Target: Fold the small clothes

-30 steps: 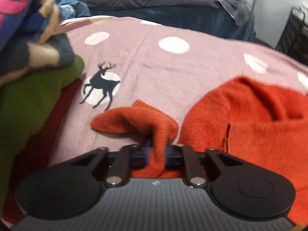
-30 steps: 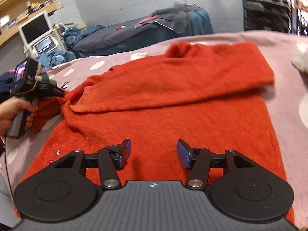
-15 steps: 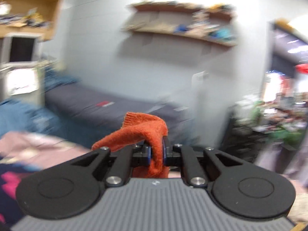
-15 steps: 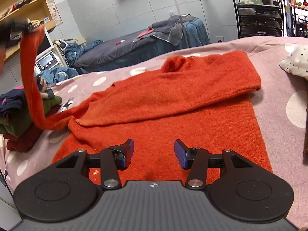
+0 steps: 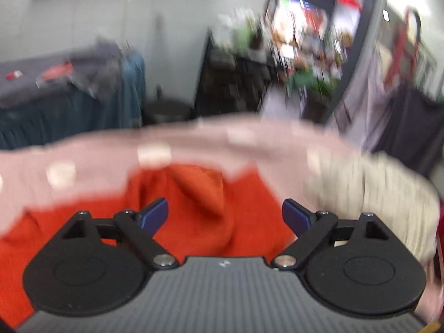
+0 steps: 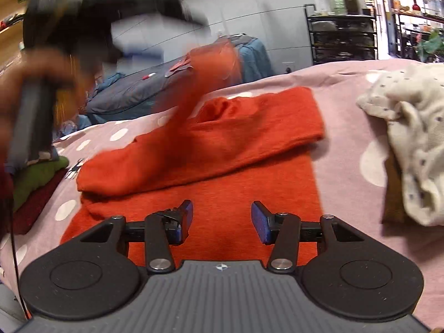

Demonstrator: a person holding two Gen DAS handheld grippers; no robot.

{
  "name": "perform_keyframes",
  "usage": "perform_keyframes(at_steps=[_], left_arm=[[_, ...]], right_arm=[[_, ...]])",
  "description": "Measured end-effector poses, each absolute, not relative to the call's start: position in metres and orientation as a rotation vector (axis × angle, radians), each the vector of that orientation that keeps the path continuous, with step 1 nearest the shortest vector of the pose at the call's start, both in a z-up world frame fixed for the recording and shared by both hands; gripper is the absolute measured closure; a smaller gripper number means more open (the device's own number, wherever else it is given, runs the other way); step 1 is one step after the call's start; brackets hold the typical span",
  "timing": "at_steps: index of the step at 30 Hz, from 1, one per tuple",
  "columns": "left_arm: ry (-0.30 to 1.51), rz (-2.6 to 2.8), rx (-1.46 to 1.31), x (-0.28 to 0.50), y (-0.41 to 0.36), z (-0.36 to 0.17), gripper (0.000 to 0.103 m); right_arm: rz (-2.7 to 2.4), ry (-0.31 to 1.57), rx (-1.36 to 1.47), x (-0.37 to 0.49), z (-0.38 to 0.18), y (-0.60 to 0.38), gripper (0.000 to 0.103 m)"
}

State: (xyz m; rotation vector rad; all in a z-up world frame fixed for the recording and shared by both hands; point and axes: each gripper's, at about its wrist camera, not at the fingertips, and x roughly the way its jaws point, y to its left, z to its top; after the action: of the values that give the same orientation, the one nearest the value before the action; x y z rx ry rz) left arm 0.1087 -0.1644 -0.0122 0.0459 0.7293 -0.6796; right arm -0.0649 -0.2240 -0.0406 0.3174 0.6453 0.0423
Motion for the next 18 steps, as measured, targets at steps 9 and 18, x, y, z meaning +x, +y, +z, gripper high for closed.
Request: perform_keyframes(at_steps=[9,18], left_arm=[[0.777,-0.270,0.264,0.073,-0.040,-0.083,0.013],[0.868,-0.045,0.071,0.081,0.065,-0.101,0.013]], right_arm=[[0.072,0.607,0.408,-0.035,-0.044,-0.249,0.021],[-0.003,0.602,0.625,0.058,-0.057,-0.281,0.026]])
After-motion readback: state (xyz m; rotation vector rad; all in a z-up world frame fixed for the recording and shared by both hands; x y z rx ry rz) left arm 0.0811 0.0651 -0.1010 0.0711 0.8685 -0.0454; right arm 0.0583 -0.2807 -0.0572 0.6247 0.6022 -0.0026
